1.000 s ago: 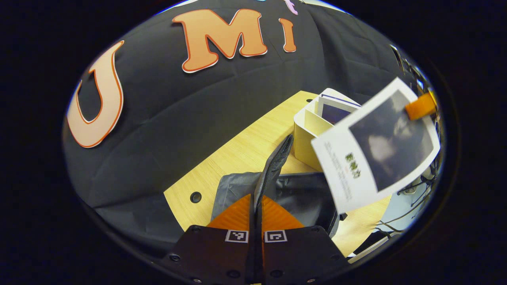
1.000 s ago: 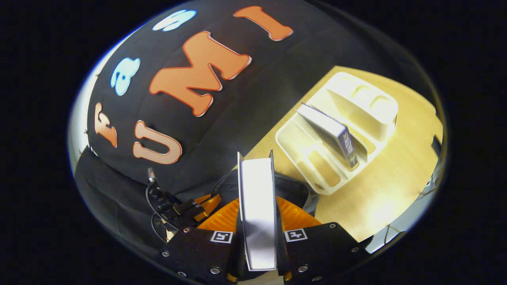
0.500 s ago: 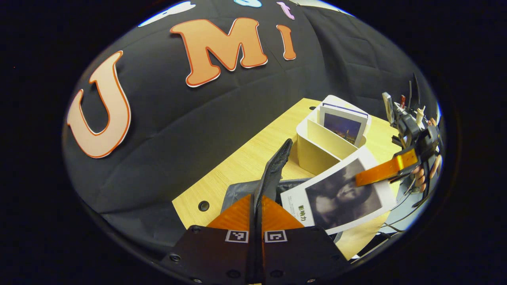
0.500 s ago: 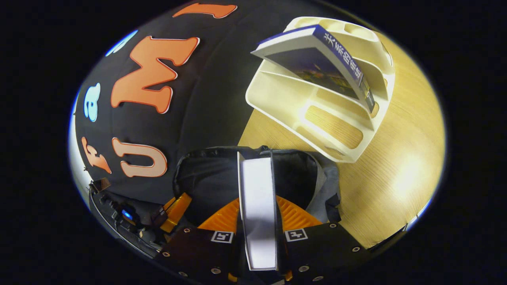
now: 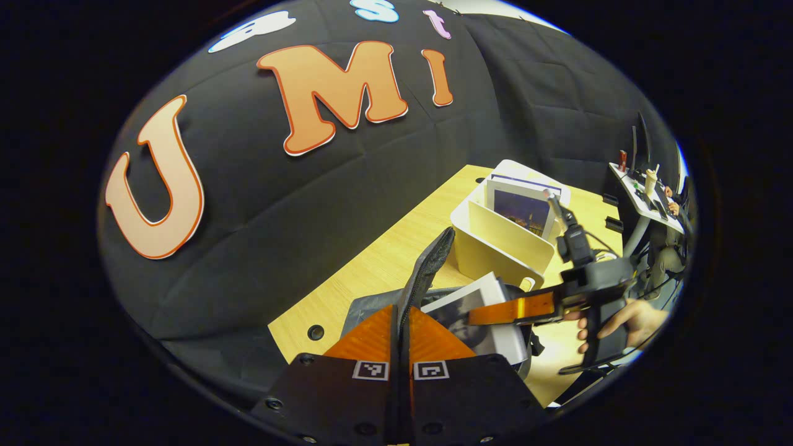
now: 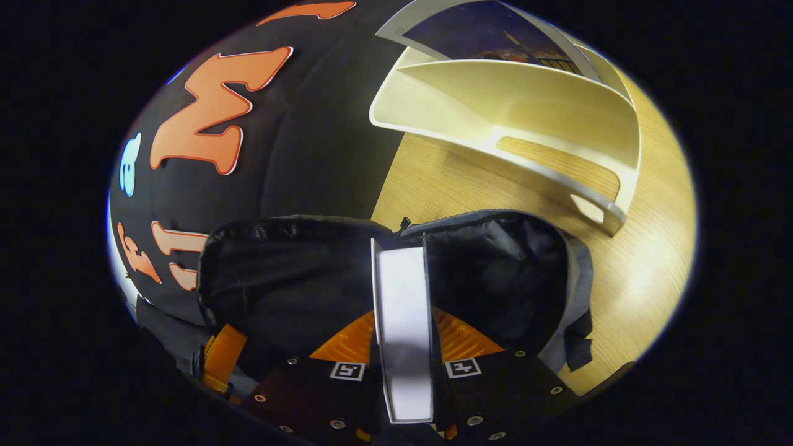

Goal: Open the schoolbag, grab two books from the bookshelf and put them into the schoolbag.

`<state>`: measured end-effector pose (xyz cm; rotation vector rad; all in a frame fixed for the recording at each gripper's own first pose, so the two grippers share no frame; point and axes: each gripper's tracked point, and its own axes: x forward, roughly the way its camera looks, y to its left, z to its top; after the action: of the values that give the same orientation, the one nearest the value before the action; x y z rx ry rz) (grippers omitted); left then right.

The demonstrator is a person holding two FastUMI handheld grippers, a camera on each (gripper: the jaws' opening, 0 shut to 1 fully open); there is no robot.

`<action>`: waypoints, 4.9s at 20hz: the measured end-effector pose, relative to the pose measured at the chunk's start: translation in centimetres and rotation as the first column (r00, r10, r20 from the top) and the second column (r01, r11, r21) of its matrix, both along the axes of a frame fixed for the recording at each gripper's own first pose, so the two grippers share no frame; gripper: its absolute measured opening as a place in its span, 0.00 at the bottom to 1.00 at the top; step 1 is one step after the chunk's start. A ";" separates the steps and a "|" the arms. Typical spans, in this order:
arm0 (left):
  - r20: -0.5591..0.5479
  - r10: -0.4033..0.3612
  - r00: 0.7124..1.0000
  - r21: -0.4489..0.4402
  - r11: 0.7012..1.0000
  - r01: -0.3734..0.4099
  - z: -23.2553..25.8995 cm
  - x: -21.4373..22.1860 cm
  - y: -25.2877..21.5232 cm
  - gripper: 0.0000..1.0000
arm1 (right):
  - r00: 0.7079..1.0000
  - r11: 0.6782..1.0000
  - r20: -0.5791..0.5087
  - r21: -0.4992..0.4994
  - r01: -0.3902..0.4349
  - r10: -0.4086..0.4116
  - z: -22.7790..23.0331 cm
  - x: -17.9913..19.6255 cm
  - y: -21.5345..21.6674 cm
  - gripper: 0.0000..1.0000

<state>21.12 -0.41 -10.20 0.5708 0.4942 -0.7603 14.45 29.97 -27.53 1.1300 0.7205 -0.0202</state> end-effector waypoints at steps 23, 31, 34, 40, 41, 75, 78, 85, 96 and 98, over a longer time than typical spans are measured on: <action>-0.074 0.015 0.997 -0.016 1.000 -0.016 -4.0 -1.2 2.2 0.01 | 0.990 0.975 -0.134 -0.221 0.019 -0.050 1.2 -3.0 -5.4 0.98; -0.089 0.021 0.996 -0.032 0.999 -0.024 -4.5 -1.3 2.3 0.01 | 0.985 0.948 -0.171 -0.308 -0.078 0.025 2.6 -10.0 -10.3 0.98; -0.095 0.023 0.995 -0.032 0.999 -0.026 -4.7 -1.4 2.4 0.01 | 0.978 0.895 -0.202 -0.427 -0.130 0.046 3.8 -12.7 -14.4 0.98; -0.114 0.021 0.993 -0.030 0.999 -0.024 -5.8 -1.2 1.8 0.01 | 0.968 0.767 -0.225 -0.601 -0.224 0.107 9.5 -14.3 -20.7 0.98; -0.116 0.021 0.993 -0.027 0.999 -0.025 -5.9 -1.1 1.6 0.00 | 0.965 0.732 -0.230 -0.635 -0.247 0.126 10.9 -14.2 -21.5 0.98; -0.132 0.097 0.986 -0.015 0.995 -0.100 -5.4 -0.3 2.8 0.01 | 0.719 0.358 -0.637 -0.627 -0.692 0.276 9.0 3.5 -26.7 0.32; -0.142 0.096 0.985 -0.029 0.994 -0.101 -5.4 -0.3 2.5 0.01 | 0.736 0.344 -0.620 -0.652 -0.675 0.270 11.8 2.8 -26.2 0.31; -0.139 0.077 0.987 -0.040 0.996 -0.083 -5.4 -0.9 2.6 0.01 | 0.825 0.318 -0.517 -0.761 -0.565 0.230 22.1 -1.2 -25.1 0.31; -0.114 0.048 0.992 -0.011 0.999 -0.049 -4.8 -1.2 2.2 0.00 | 0.969 0.667 -0.054 -0.717 -0.204 0.239 32.4 -12.2 -20.1 0.28; -0.097 0.047 0.994 -0.006 0.999 -0.048 -4.4 -1.0 2.1 0.01 | 0.973 0.739 0.019 -0.654 -0.160 0.228 31.5 -14.0 -19.0 0.28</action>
<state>20.15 1.74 -14.62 0.5145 0.5920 -0.7464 0.47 10.93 4.00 0.3740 0.6638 -0.0344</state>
